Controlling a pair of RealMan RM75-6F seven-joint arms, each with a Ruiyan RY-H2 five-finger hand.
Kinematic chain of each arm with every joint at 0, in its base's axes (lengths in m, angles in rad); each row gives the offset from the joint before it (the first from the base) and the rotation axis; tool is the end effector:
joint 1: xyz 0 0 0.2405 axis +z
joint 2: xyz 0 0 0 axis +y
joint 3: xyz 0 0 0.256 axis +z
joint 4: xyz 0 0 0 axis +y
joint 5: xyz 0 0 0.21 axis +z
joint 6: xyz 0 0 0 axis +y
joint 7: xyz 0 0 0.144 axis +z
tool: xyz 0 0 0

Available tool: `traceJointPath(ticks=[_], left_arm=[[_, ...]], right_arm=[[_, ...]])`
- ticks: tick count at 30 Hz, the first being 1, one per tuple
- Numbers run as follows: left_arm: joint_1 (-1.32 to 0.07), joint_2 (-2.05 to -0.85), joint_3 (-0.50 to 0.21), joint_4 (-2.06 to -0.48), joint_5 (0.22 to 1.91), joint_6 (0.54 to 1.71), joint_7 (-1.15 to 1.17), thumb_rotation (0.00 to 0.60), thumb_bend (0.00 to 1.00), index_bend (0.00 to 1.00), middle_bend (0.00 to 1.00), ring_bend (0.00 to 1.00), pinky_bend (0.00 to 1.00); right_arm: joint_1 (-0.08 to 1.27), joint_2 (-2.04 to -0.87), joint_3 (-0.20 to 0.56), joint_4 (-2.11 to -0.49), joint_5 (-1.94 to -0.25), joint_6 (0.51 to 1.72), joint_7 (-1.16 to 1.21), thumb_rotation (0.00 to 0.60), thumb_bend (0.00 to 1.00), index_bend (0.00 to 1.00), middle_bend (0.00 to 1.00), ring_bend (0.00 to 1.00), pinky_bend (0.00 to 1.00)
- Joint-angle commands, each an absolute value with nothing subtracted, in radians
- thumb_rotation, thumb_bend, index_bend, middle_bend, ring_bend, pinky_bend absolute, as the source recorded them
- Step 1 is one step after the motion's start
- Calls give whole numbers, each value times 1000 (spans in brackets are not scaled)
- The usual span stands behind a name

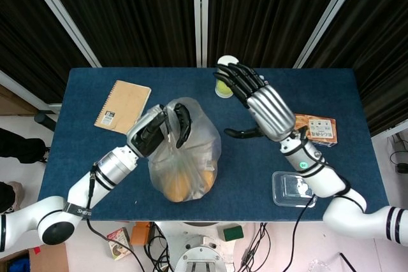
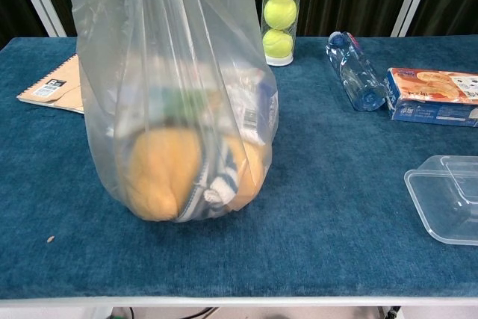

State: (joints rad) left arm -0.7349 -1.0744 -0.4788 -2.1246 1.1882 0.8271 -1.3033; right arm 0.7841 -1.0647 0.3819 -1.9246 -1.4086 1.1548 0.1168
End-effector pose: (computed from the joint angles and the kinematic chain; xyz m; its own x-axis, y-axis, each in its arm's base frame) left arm -0.0103 0.3022 0.1209 -0.7489 0.6560 0.0941 0.2940 0.2016 0.9343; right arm -0.0259 -0.3325 0.1614 0.0398 -0.0390 0.9984 -0.7283 -0.6853 0.0023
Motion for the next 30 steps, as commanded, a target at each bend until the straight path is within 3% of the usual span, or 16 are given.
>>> traceJointPath(ticks=[1,4,13,24,30], left_arm=[[-746,-1084,-490,-2125,1168,829,-1273,176,0,490,624,567,710],[-761,-1089,-506,-2121,1149,824,-1245,127,0,428,544,499,655],[-836,-1064,-593,-2101,1059,767,-1176,121,0,287,360,352,516],[-981,-969,-735,-2112,810,771,-968,111,0,272,333,323,472],[-1074,-913,-770,-2074,614,781,-848,105,0,266,326,321,472]], right_arm=[[707,-1002,368,-1956,-1478,1247,162,600,0,0,0,0,0],[644,-962,353,-1962,-1524,1324,191,600,0,0,0,0,0],[425,-869,242,-1938,-1699,1567,336,600,0,0,0,0,0],[288,-861,152,-1873,-1839,1745,457,600,0,0,0,0,0],[263,-861,122,-1884,-1931,1788,463,600,0,0,0,0,0]])
